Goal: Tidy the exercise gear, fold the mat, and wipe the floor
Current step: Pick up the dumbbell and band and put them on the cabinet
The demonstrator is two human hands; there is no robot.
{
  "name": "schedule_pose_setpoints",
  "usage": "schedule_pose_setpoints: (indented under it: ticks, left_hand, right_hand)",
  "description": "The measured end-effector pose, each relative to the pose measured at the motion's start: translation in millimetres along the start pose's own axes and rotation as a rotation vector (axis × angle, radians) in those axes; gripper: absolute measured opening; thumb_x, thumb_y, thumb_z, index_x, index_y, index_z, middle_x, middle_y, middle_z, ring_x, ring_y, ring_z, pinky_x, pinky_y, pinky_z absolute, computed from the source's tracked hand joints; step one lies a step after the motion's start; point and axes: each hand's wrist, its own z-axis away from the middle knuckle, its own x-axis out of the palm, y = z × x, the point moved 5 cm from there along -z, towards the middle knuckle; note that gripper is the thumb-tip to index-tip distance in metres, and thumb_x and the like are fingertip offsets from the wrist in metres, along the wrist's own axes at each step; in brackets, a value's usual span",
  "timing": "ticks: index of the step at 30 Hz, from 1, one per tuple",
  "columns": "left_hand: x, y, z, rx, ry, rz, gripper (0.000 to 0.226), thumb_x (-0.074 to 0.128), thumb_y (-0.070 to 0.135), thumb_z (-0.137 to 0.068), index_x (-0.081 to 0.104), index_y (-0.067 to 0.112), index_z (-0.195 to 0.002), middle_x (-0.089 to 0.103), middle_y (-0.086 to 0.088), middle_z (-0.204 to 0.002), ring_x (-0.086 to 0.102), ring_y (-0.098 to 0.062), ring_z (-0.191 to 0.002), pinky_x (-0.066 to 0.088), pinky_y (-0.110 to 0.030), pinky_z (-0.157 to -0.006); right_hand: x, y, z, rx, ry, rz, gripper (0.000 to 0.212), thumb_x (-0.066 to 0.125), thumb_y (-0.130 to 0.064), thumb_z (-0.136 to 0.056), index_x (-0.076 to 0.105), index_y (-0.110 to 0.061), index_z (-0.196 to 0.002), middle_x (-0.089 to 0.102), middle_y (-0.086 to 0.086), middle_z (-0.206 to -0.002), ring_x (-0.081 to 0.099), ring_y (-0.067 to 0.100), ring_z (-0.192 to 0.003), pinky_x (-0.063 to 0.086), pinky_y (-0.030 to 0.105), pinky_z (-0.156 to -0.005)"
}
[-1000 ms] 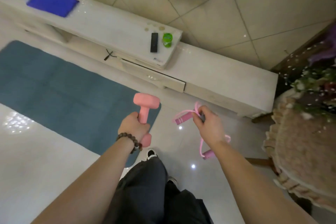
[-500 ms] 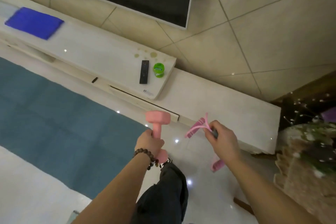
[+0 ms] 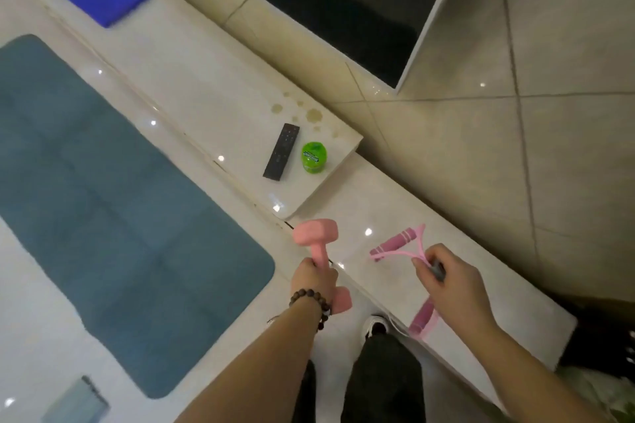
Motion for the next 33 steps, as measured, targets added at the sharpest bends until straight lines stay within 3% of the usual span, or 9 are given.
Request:
schedule_pose_setpoints:
  ticks: [6, 11, 19, 25, 27, 30, 33]
  left_hand:
    - [70, 5, -71, -0.061, 0.010, 0.226, 0.023, 0.054, 0.031, -0.095, 0.056, 0.008, -0.097, 0.068, -0.010, -0.094, 0.066, -0.024, -0.086, 0.053, -0.036, -0.079]
    - [111, 3, -139, -0.086, 0.097, 0.343, 0.027, 0.051, 0.037, -0.095, 0.055, 0.010, -0.098, 0.067, -0.010, -0.092, 0.066, -0.026, -0.085, 0.055, -0.045, -0.083]
    - [125, -12, -227, -0.061, 0.184, 0.392, 0.035, 0.050, 0.040, -0.092, 0.058, 0.007, -0.103, 0.068, -0.012, -0.096, 0.065, -0.031, -0.089, 0.055, -0.045, -0.082]
    - [127, -13, -233, -0.062, 0.235, 0.406, 0.038, 0.051, 0.042, -0.093, 0.055, 0.006, -0.106, 0.066, -0.011, -0.099, 0.064, -0.031, -0.089, 0.055, -0.046, -0.080]
    - [130, -10, -220, -0.041, 0.253, 0.442, 0.054, 0.059, 0.045, -0.090, 0.047, 0.006, -0.125, 0.063, -0.011, -0.113, 0.061, -0.027, -0.095, 0.053, -0.042, -0.087]
    - [138, -13, -187, 0.066, 0.289, 0.435, 0.103, 0.078, 0.049, -0.072, 0.017, 0.017, -0.149, 0.040, -0.007, -0.143, 0.051, -0.023, -0.118, 0.048, -0.042, -0.100]
    - [149, -19, -174, 0.235, 0.262, 0.083, 0.099, 0.081, 0.043, -0.072, 0.018, 0.034, -0.147, 0.030, -0.003, -0.145, 0.045, -0.021, -0.122, 0.049, -0.039, -0.100]
  right_hand:
    - [16, 41, -68, -0.071, -0.102, 0.041, 0.024, 0.060, -0.033, -0.089, 0.047, -0.023, -0.072, 0.047, -0.001, -0.059, 0.044, 0.008, -0.048, 0.036, 0.019, -0.044]
    - [32, 67, -119, -0.111, -0.119, -0.054, 0.021, 0.062, -0.023, -0.089, 0.051, -0.014, -0.073, 0.045, 0.005, -0.058, 0.053, 0.005, -0.042, 0.037, 0.012, -0.035]
    - [75, 94, -183, -0.197, -0.076, -0.031, 0.021, 0.063, -0.021, -0.088, 0.051, -0.020, -0.071, 0.042, -0.002, -0.054, 0.042, 0.006, -0.046, 0.033, 0.015, -0.037]
    - [92, 92, -200, -0.216, -0.087, -0.053, 0.022, 0.062, -0.023, -0.089, 0.050, -0.018, -0.071, 0.041, 0.000, -0.056, 0.040, 0.007, -0.046, 0.032, 0.014, -0.035]
    - [94, 91, -202, -0.209, -0.098, -0.055, 0.020, 0.061, -0.024, -0.089, 0.051, -0.018, -0.073, 0.043, -0.002, -0.058, 0.044, 0.005, -0.046, 0.034, 0.013, -0.036]
    - [95, 91, -204, -0.188, -0.106, -0.035, 0.016, 0.060, -0.027, -0.089, 0.053, -0.019, -0.078, 0.050, -0.001, -0.063, 0.050, 0.011, -0.055, 0.040, 0.018, -0.042]
    - [94, 90, -204, -0.184, -0.107, -0.032, 0.015, 0.060, -0.026, -0.090, 0.054, -0.017, -0.079, 0.049, -0.002, -0.064, 0.048, 0.011, -0.055, 0.038, 0.015, -0.041]
